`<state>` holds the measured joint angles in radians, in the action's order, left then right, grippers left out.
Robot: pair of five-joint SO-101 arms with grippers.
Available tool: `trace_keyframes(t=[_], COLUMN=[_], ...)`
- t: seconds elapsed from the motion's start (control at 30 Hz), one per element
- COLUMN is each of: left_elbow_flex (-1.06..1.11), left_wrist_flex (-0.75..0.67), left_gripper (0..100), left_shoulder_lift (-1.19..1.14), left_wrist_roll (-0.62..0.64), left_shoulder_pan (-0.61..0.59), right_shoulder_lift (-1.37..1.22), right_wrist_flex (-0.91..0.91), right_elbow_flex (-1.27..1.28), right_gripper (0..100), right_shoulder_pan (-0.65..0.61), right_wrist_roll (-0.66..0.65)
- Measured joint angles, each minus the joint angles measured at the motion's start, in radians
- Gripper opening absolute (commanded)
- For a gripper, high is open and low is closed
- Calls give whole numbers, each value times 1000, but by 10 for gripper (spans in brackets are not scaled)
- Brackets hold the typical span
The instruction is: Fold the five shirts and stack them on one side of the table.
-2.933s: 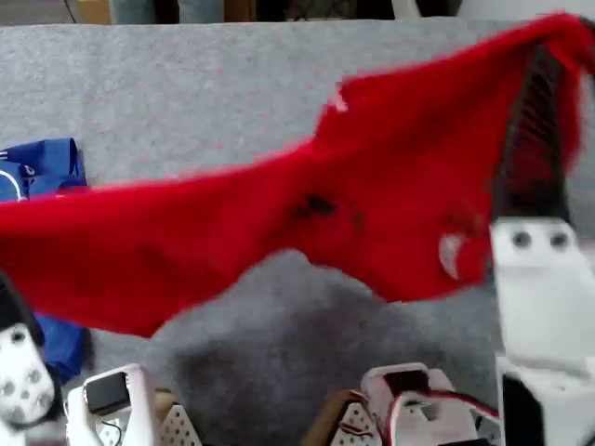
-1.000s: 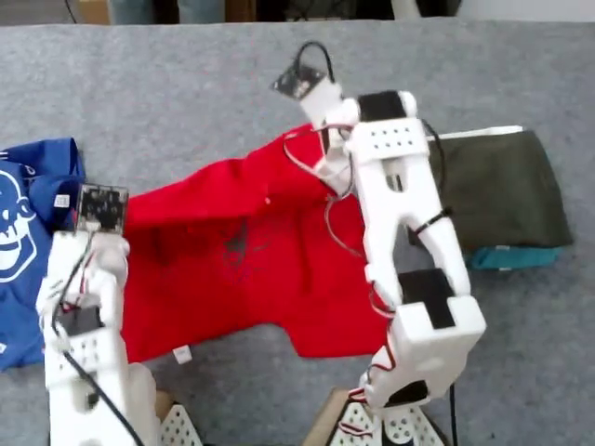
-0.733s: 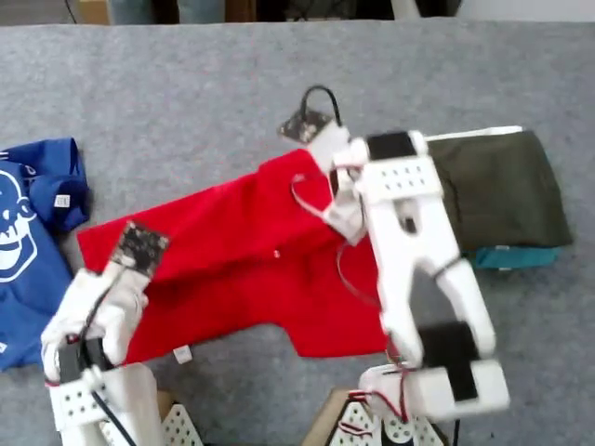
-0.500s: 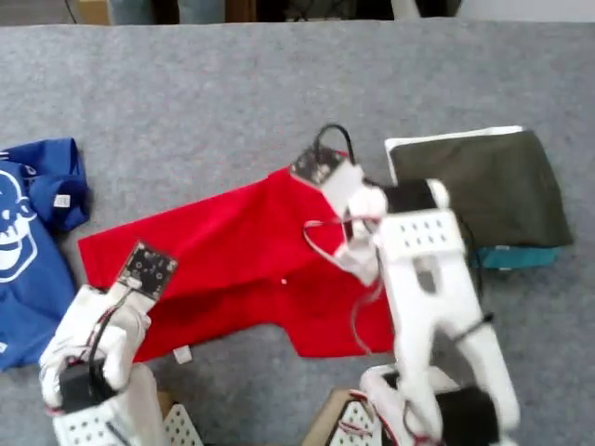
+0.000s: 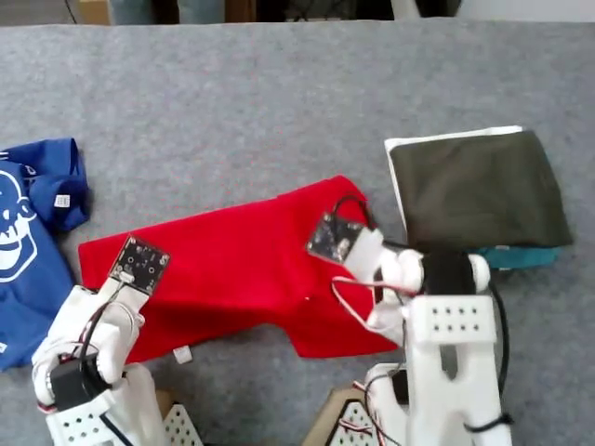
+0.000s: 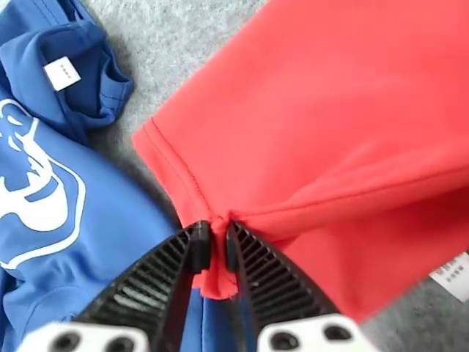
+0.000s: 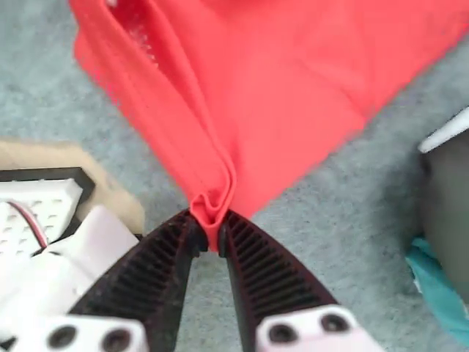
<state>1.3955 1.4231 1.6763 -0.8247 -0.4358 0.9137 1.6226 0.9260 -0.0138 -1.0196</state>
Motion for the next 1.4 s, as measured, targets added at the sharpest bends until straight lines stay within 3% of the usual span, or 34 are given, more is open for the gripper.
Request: trace_keyframes(t=[0.2, 0.5, 0.57, 0.67, 0.83, 1.0, 1.1, 1.17, 1.3, 1.4], left_elbow_flex=[-21, -38, -44, -64, -160, -319, -430, -511, -597, -601], left_wrist_flex=[-3, -5, -5, 6, 60, 150, 227, 236, 147, 2], left_gripper=[29, 30, 47, 166, 289, 174, 17, 59, 30, 31], left_shoulder_lift=[-89, -253, -299, -365, -474, -549, -582, -598, -626, -690], left_wrist_roll=[-66, -411, -503, -583, -617, -640, -641, -641, -580, -428], left_shoulder_pan=[0, -3, -8, -8, -58, -106, -118, -118, -106, -74], right_shoulder_lift=[43, 43, 43, 43, 43, 43, 43, 28, -107, -255], right_wrist_flex=[-2, -15, -15, -15, 26, 49, 51, 51, 31, 12], right_elbow_flex=[75, 77, 77, 77, 77, 20, -66, -130, -292, -423], right_gripper=[15, 17, 59, 188, 308, 301, 178, 27, 69, 22], right_shoulder_pan=[3, 5, 5, 5, -6, -12, -12, -14, -14, -31], right_wrist_roll=[-15, -15, -15, -15, -52, -64, -64, -40, 87, 172])
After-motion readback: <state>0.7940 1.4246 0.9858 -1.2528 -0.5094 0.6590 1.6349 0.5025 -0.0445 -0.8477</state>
